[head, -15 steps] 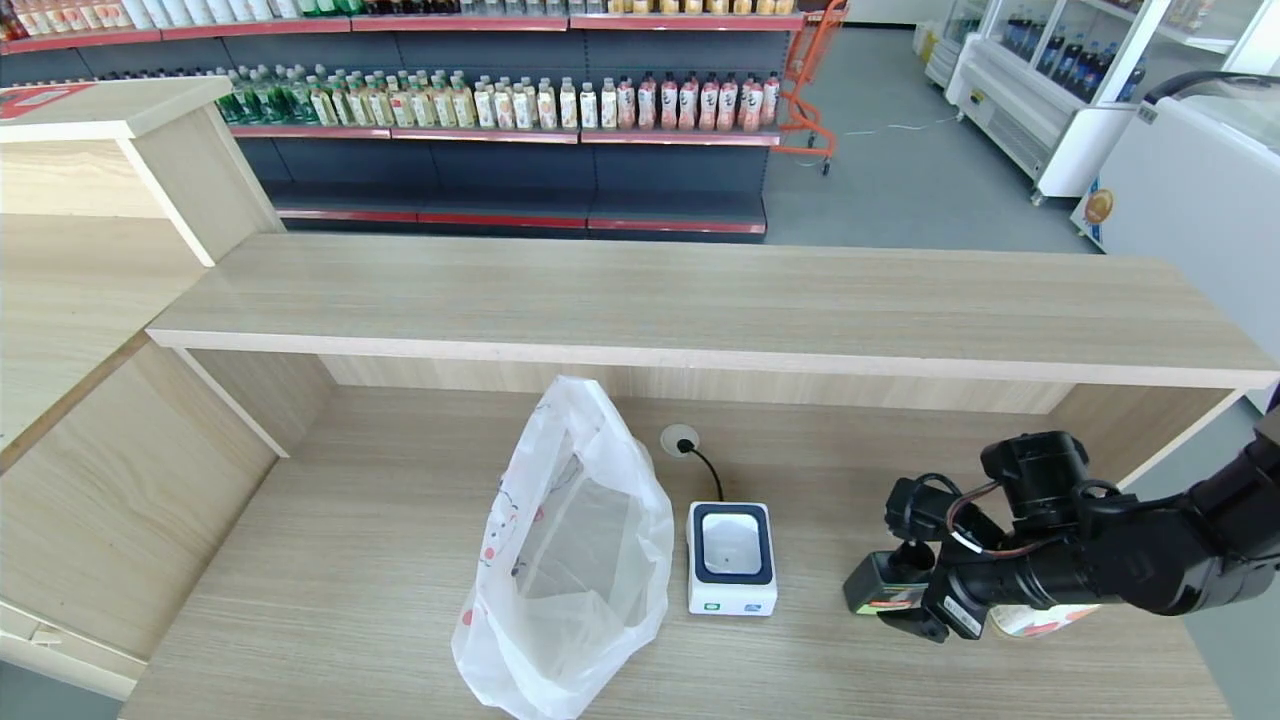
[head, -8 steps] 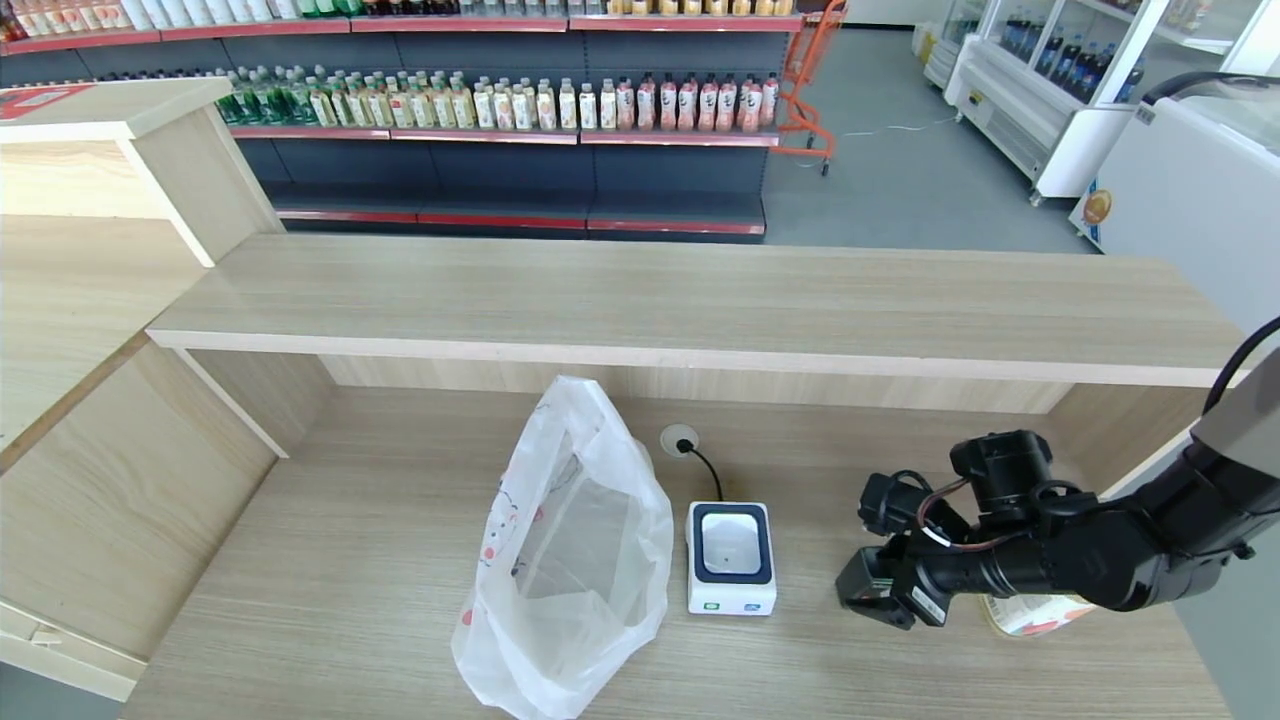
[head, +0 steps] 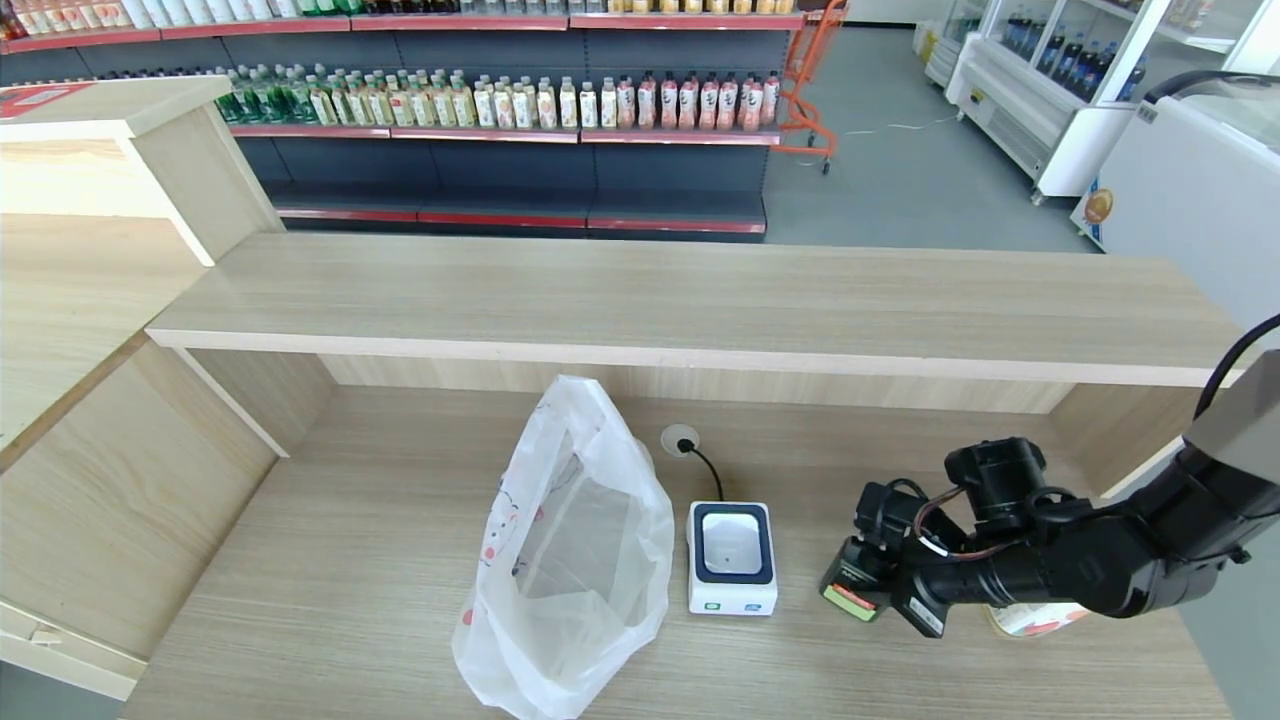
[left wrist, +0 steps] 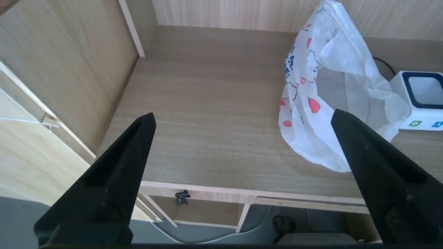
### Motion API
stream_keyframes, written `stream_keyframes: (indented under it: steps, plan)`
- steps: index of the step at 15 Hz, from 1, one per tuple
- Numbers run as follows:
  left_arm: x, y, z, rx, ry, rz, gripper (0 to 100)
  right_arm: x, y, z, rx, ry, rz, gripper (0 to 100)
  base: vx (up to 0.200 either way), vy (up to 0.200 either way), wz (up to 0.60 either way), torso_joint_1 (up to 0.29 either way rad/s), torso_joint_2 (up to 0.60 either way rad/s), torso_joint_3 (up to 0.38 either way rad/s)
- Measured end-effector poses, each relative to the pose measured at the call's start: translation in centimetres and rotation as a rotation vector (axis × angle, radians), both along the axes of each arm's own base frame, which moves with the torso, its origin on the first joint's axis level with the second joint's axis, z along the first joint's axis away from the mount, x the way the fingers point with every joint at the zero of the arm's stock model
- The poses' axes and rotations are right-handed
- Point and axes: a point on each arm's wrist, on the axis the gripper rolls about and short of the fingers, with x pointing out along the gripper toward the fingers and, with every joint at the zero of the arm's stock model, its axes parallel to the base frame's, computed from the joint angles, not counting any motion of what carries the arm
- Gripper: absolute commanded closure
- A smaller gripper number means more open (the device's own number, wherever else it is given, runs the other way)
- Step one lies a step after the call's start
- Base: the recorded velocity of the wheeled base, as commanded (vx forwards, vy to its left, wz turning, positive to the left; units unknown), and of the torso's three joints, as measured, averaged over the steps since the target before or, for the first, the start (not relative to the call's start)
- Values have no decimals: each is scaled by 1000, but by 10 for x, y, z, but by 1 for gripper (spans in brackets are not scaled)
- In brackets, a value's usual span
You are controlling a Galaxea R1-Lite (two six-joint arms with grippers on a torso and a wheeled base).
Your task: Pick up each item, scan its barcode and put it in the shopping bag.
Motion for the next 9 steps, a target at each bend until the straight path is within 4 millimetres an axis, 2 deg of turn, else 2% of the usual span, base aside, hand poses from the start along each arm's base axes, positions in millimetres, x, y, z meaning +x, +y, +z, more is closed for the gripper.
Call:
stream_keyframes:
  steps: [3,5,9]
  plan:
    - [0,0,0,0,0,1,0,-5,-4,6,6,-9,-14,100,0,0,0,0,0,0]
    - [0,0,0,0,0,0,0,-7,-7,20,50,-29,-66,100,0,0,0,0,0,0]
    - [0,0,0,0,0,0,0,-21,-16,74,261,-95,-258,100,0,0,0,0,0,0]
